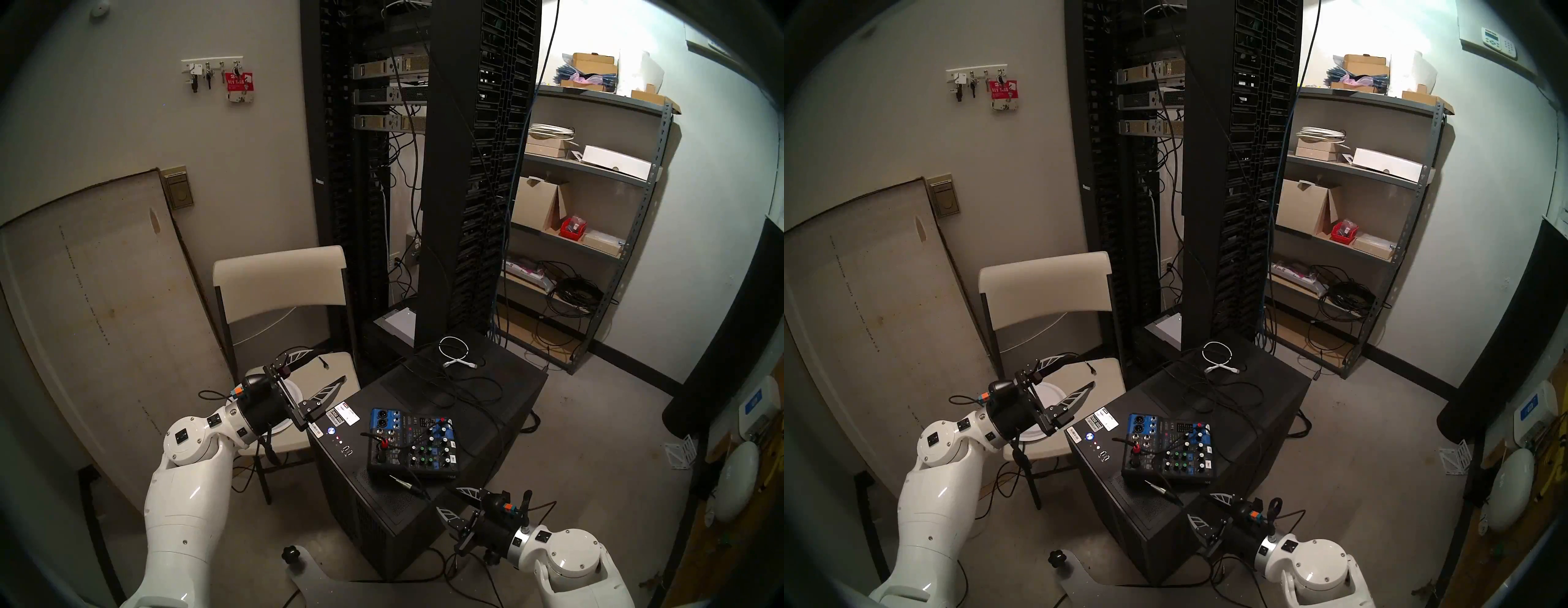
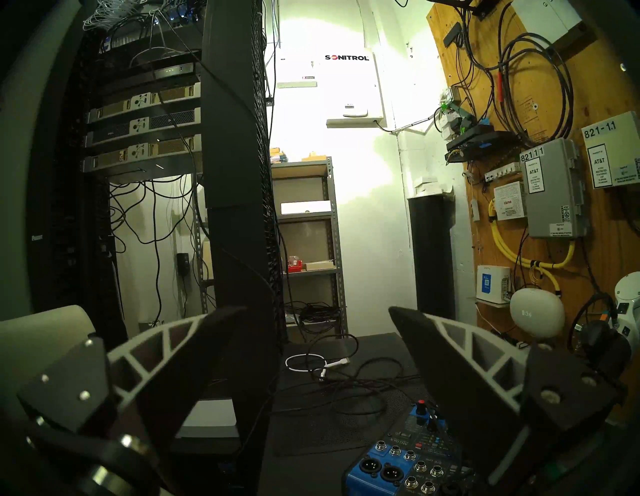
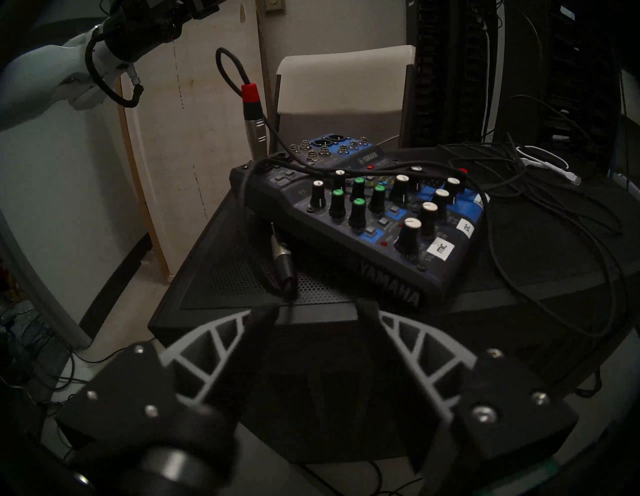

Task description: Insert aux cable

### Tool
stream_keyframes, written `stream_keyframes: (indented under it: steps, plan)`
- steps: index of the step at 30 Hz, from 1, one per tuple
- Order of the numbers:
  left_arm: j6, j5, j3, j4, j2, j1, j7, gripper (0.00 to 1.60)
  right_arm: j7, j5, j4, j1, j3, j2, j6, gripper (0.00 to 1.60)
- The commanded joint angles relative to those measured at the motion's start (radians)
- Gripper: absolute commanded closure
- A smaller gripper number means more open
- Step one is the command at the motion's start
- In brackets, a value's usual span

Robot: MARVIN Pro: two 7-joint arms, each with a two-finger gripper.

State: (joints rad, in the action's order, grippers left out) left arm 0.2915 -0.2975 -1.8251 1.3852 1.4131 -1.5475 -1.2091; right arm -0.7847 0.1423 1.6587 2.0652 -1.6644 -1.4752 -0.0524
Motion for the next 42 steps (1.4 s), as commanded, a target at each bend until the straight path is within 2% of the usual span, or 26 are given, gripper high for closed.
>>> stream_keyframes:
  steps: [1,10,14,22,23,30,31,34,35,42]
  plan:
    - [-0.005,-0.001,0.003,0.024,0.001,0.004,-0.002,0.0,-0.017,-0.014,0.044,0.02,0.012,-0.008,-0.01,0.24]
    - [-0.005,0.004,0.002,0.015,0.0,0.01,0.0,0.0,-0.021,-0.019,0.034,0.008,0.027,-0.024,-0.022,0.35]
    - [-0.003,0.005,0.0,0.014,0.0,0.011,0.0,0.0,-0.017,-0.012,0.032,-0.001,0.04,-0.035,-0.018,0.53]
    - [-0.001,0.006,-0.006,0.016,0.001,0.006,0.001,0.0,-0.012,-0.002,0.01,-0.022,0.059,-0.043,-0.022,0.7]
    - [0.0,0.006,-0.007,0.016,0.001,0.006,0.001,0.0,-0.01,0.002,0.009,-0.024,0.061,-0.042,-0.02,0.8]
    - [0.004,0.004,-0.015,0.021,0.004,-0.001,0.0,0.0,0.027,0.005,-0.02,-0.039,0.054,-0.057,-0.017,1.1]
    - [0.004,0.004,-0.015,0.022,0.004,-0.001,0.0,0.0,0.029,0.006,-0.025,-0.043,0.053,-0.055,-0.02,1.25]
    - [0.004,0.005,-0.018,0.024,0.005,-0.003,0.0,0.0,0.045,0.014,-0.032,-0.053,0.051,-0.055,-0.028,1.46]
    - [0.003,0.004,-0.019,0.025,0.006,-0.003,0.0,0.0,0.046,0.014,-0.033,-0.056,0.051,-0.054,-0.028,1.57]
    - [0.005,0.006,-0.022,0.025,0.008,-0.003,-0.001,0.0,0.089,0.032,-0.053,-0.09,0.039,-0.059,-0.038,1.6]
